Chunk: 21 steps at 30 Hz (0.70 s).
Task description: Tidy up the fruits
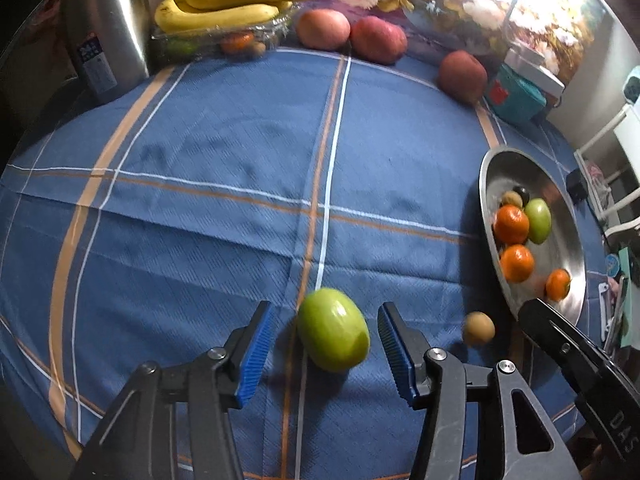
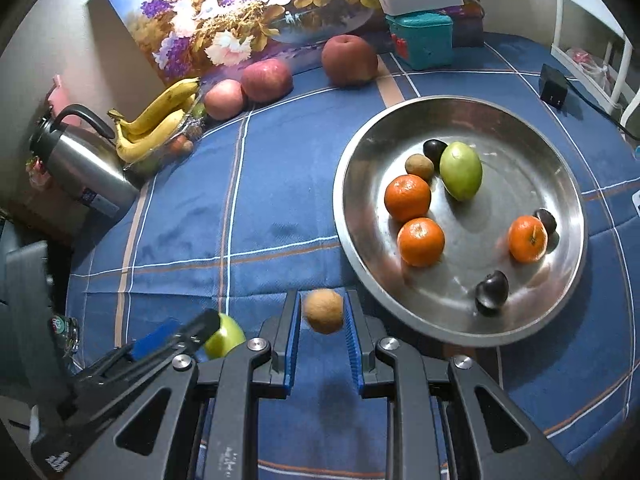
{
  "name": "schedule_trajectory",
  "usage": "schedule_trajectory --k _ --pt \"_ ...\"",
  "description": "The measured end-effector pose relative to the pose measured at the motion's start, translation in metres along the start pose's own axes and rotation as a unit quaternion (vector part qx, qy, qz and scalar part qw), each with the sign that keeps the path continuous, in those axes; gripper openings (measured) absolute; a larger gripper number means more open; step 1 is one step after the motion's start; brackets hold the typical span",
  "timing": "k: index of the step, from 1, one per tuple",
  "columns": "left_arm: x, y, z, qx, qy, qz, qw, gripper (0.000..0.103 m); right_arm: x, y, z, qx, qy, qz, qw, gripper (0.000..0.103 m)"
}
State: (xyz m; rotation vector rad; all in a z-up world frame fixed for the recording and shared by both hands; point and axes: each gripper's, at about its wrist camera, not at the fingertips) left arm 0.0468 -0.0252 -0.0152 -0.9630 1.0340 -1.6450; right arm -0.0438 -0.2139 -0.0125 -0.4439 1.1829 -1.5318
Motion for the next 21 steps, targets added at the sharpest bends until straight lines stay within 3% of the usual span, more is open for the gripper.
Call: schedule_trajectory --k 6,9,21 --pt "0.002 0.012 -0.003 -0.020 0.000 -0.001 0.9998 0.056 0.003 -0.003 -0.010 -0.004 -0.003 -0.001 1.000 0.022" --pt "0.002 0.012 -0.003 -0.021 0.001 -0.004 0.9998 0.044 0.003 0.001 -0.009 -0.010 -0.003 0.001 1.000 0.022" --pt "0.014 0.014 -0.003 -0.028 0.022 -0.004 0.9994 0.044 0.029 0.017 -0.007 -0.057 0.026 -0.027 0.998 0.022"
Point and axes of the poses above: each gripper's, at about its wrist camera, not at the fingertips, and y roughly the way its jaws point, x to its right, z to its top, and after that the axes turned 2 degrees about y, right-handed
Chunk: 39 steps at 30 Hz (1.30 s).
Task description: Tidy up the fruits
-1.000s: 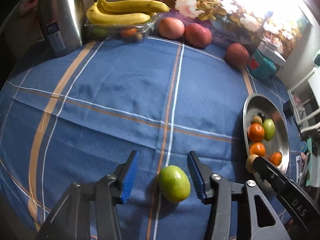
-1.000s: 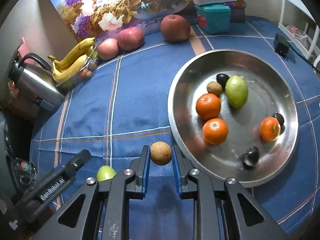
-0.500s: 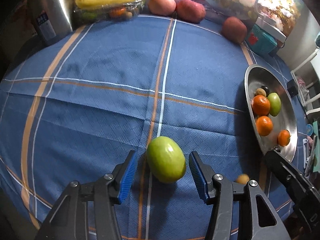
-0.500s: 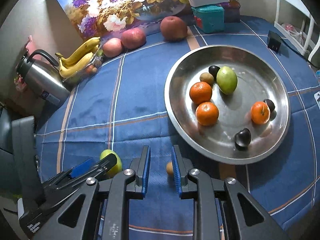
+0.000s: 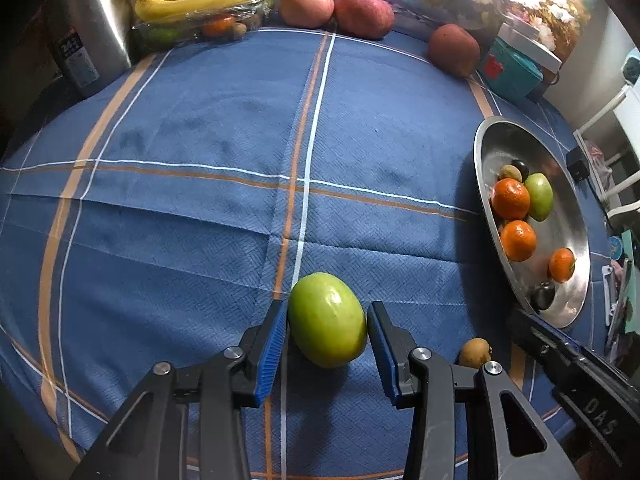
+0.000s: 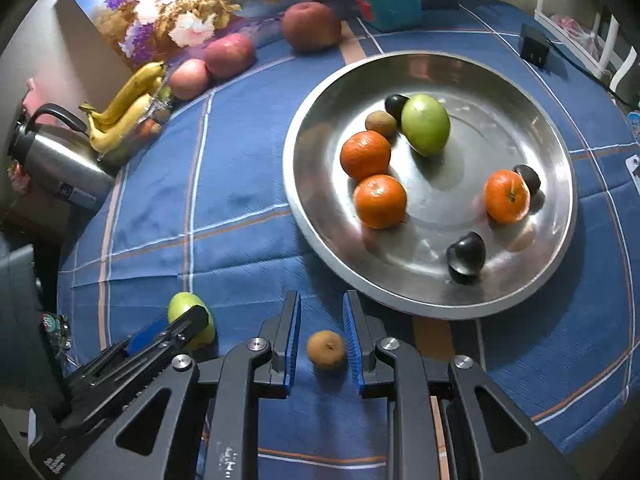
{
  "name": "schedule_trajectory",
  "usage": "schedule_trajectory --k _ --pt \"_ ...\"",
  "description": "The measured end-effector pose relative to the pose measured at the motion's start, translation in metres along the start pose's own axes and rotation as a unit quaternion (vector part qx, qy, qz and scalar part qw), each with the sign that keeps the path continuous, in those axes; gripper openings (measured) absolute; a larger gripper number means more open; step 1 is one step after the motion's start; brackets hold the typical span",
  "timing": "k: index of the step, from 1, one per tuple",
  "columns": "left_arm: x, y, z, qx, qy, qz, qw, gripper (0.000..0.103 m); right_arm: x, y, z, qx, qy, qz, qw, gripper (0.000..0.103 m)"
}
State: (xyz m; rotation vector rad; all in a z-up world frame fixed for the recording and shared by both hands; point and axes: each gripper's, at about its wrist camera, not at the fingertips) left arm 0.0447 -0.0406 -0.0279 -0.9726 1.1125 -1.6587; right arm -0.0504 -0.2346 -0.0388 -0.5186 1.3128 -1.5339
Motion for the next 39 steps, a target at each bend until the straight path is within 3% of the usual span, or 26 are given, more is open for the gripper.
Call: schedule_trajectory --k 9,14,24,29,35,39 --pt "0.000 0.002 0.002 -0.004 0.007 0.000 1.0000 0.044 -0.010 0.026 -0.007 -0.055 -0.036 -0.042 0.997 0.024" --pt "-0.001 0.001 0.001 -0.005 0.008 0.000 1.0000 0.044 -0.016 0.034 -0.010 -0.071 -0.054 -0.046 0.995 0.035" --pt "0.001 0.001 0.001 -0.005 0.012 0.004 0.9999 0.044 -0.033 0.050 -0.019 -0.092 -0.093 -0.053 0.990 0.035" --pt "0.002 0.001 0.001 -0.005 0.014 0.005 0.9999 0.044 -0.045 0.053 -0.023 -0.092 -0.108 -0.051 0.989 0.027" --pt "0.002 0.001 0.002 -0.003 0.016 0.008 0.9998 0.044 -0.046 0.051 -0.024 -0.090 -0.113 -0.040 0.989 0.026" --pt "-0.001 -0.010 0.006 0.020 0.007 0.005 0.9998 0.044 -0.049 0.040 -0.015 -0.082 -0.113 -0.031 0.990 0.026"
Point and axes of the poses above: each gripper's, at about its wrist camera, not at the fingertips, and y roughly the way its jaws point, x to its right, z to its top, and after that the axes turned 2 degrees about y, right-handed
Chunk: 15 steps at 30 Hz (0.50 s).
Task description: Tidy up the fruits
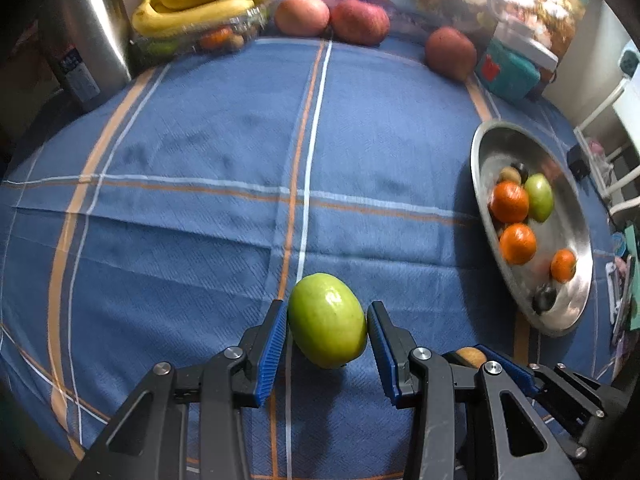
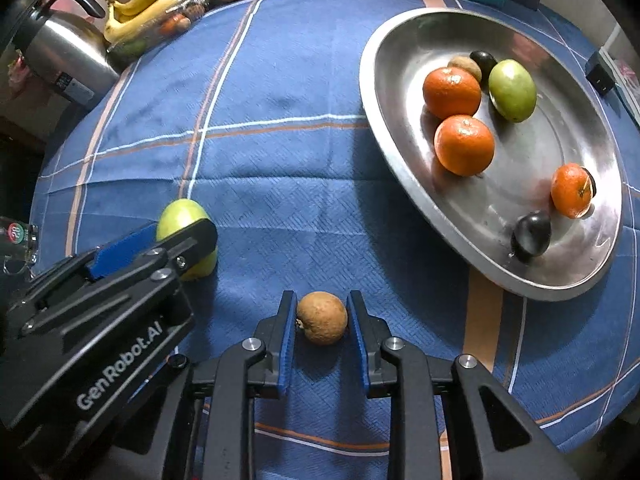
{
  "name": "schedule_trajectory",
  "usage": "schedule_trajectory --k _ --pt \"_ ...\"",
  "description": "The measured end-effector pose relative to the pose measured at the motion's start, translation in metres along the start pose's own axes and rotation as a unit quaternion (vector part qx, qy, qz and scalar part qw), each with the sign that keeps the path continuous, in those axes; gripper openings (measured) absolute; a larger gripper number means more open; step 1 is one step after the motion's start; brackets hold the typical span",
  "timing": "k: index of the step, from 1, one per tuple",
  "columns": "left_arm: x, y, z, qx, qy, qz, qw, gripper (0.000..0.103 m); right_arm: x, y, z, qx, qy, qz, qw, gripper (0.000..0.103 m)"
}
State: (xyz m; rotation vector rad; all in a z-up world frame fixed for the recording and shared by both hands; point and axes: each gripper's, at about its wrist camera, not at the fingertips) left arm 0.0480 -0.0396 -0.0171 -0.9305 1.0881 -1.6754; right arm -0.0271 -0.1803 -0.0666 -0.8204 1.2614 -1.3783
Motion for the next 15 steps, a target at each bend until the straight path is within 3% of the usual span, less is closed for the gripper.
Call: schedule_trajectory --k 4,9,15 --pt "0.009 -0.016 0.008 0.032 0.005 -0.020 0.9993 0.044 0.011 -0.018 0.004 0.030 0.014 0.008 0.999 0.026" --pt "0.046 -0.028 0.025 0.059 0.040 -0.040 0.9966 0.044 0.036 -0.044 0.016 0.088 0.046 -0.005 0.995 0.026" --pt "0.094 -0.014 0.045 0.052 0.062 -0.079 0.9936 0.044 0.088 -0.057 0.034 0.119 0.117 -0.028 0.986 0.026"
Point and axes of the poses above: each gripper's, at about its wrist camera, not at the fingertips, and y roughly the way its jaws point, x to its right, z to its top, and after that the axes turned 2 degrees about y, right-handed
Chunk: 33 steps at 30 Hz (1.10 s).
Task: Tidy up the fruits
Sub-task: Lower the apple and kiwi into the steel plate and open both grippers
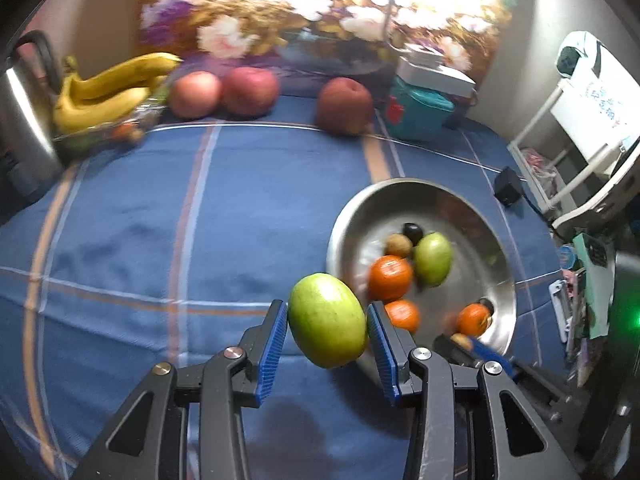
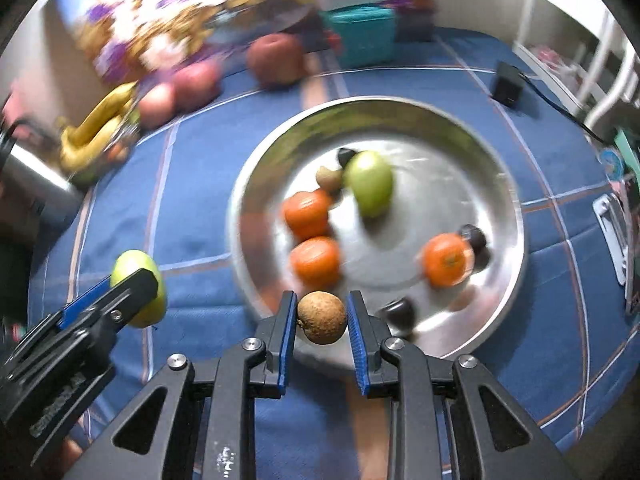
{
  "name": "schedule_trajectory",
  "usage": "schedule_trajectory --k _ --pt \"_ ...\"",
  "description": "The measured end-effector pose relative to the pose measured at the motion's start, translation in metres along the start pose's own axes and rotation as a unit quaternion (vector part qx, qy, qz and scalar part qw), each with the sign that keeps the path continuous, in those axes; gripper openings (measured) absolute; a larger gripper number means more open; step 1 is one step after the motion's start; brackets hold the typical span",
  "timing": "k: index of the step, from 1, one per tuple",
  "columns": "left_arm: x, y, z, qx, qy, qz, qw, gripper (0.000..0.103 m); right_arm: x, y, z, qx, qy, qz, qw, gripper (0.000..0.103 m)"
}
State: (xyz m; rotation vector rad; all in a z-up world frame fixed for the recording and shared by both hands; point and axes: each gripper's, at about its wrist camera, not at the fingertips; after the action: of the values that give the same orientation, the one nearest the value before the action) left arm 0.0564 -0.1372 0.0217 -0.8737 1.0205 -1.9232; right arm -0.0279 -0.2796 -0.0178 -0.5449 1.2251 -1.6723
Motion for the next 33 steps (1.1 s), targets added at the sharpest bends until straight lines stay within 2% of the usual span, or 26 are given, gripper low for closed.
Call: schedule_trajectory --k 8,11,14,19,25,27,29,31,33 --pt "0.022 0.037 0.005 -0.031 -0.001 -0.014 0.9994 0.045 0.029 0.016 -0.001 -0.032 0.031 -0.010 0.999 0.027" --pt "0.023 0.038 0.003 -0.036 -0.006 -0.025 0.9990 0.046 0.030 0.020 -0.001 -0.041 0.033 -0.011 0.999 0.027" --pt "0.024 0.034 -0.002 -0.031 -0.002 -0.017 0.9994 0.055 0.031 0.022 0.001 -0.043 0.035 -0.012 0.998 0.026" --pt "0.011 0.021 -0.015 -0.022 -0.013 -0.008 0.9996 0.057 0.033 0.020 -0.001 -0.042 0.039 -0.008 0.998 0.031" --pt "-0.021 0.004 -0.042 -0.014 -0.035 0.071 0.9968 0.079 0.039 0.006 -0.012 -0.029 0.044 -0.001 0.999 0.033" --pt "-0.026 0.000 -0.053 -0.016 -0.031 0.104 0.9939 0.083 0.038 0.001 -0.016 -0.025 0.045 0.003 0.999 0.042" --pt "-0.031 -0.004 -0.064 -0.017 -0.024 0.138 0.9901 0.084 0.038 -0.004 -0.021 -0.020 0.044 0.007 0.999 0.045" --pt "-0.034 -0.008 -0.074 -0.016 -0.021 0.156 0.9873 0.084 0.035 -0.008 -0.026 -0.016 0.041 0.011 0.999 0.047" --pt "-0.037 -0.013 -0.086 -0.015 -0.021 0.175 0.9843 0.084 0.029 -0.014 -0.033 -0.011 0.033 0.015 0.999 0.056"
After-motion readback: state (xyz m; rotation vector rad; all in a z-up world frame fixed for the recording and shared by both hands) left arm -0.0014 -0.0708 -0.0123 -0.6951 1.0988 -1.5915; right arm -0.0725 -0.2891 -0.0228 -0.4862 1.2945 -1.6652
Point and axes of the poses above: each gripper's, at about its wrist camera, not at the fingertips, and y roughly the way its jaws point, x to its right, z to its top, and after that the axes turned 2 degrees about y, right-handed
